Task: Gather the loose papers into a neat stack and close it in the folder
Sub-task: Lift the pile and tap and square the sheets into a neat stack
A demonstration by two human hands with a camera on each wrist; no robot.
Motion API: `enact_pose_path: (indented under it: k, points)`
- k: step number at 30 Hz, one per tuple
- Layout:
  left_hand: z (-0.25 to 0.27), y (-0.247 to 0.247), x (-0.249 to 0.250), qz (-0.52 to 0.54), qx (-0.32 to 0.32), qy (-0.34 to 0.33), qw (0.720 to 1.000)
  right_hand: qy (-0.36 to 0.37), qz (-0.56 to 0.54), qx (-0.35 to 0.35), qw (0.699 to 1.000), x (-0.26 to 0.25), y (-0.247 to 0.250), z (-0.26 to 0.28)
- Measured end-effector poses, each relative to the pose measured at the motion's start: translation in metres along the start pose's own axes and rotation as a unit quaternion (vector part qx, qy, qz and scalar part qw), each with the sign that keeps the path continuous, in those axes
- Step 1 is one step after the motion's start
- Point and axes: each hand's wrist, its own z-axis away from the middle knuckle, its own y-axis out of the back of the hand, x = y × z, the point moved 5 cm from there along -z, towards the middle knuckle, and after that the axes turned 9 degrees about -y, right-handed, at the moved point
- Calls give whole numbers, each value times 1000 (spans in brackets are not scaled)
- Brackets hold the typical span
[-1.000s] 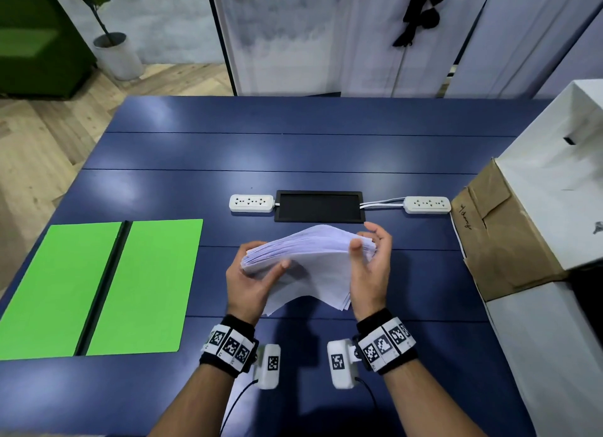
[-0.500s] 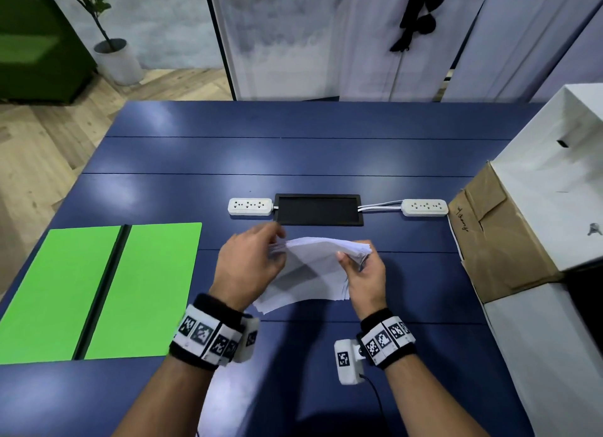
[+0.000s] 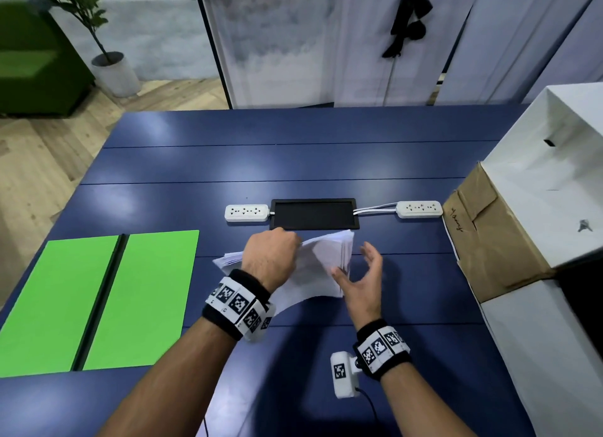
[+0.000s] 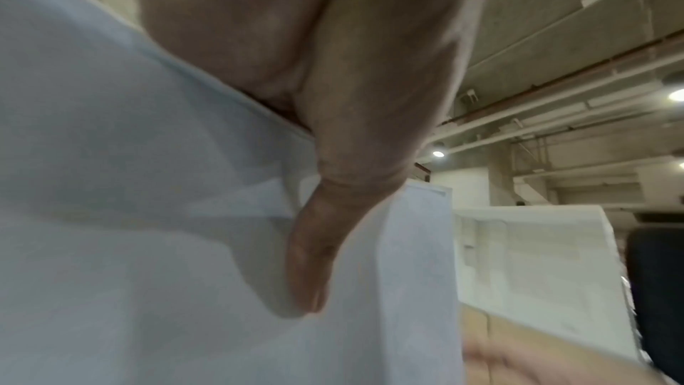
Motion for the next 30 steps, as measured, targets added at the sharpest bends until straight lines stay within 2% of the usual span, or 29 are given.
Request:
enact_pose_path:
  k: [2,4,6,7,9,12,15,17,19,21,24,27,30]
  points:
    - [8,4,-17,32,23,21,999,-67,21,32,997,29,15,-3]
    - [19,7,-39,105,60,51,991,-140,-8,25,990,55,28,-6]
    - [32,0,-65,244,94,77,962,-189,-70,-9,979,67,34,-10]
    - [38,-6,-77,326,107,87,935,-192,-102,-35,976,66,36,-14]
    - [50,-22,-90,482,121,109,861,-165,-153,-98,969,53,37,-23]
    - [64,-40,-92,615,150,130,763,-132,-186,-170,959,19,33,-31]
    - [73,-62,-89,676,205,156,690,-77,-167,-107,977,-3,36,-38]
    - [75,-84,-88,698,233,174,654,-36,-135,-51,989,-8,36,-38]
    - [74,-109,-84,705,252,186,636,-24,-124,-26,992,-4,31,-33]
    - [72,-136,-80,701,261,205,632,-34,-126,-18,991,12,25,-27]
    - [72,-178,-70,708,245,259,610,-65,-87,-4,994,44,21,-17]
    - [77,-203,-61,689,245,295,615,-95,-39,1,995,76,24,-14]
    - [80,-216,-58,691,230,285,623,-160,-73,-4,984,99,28,-14]
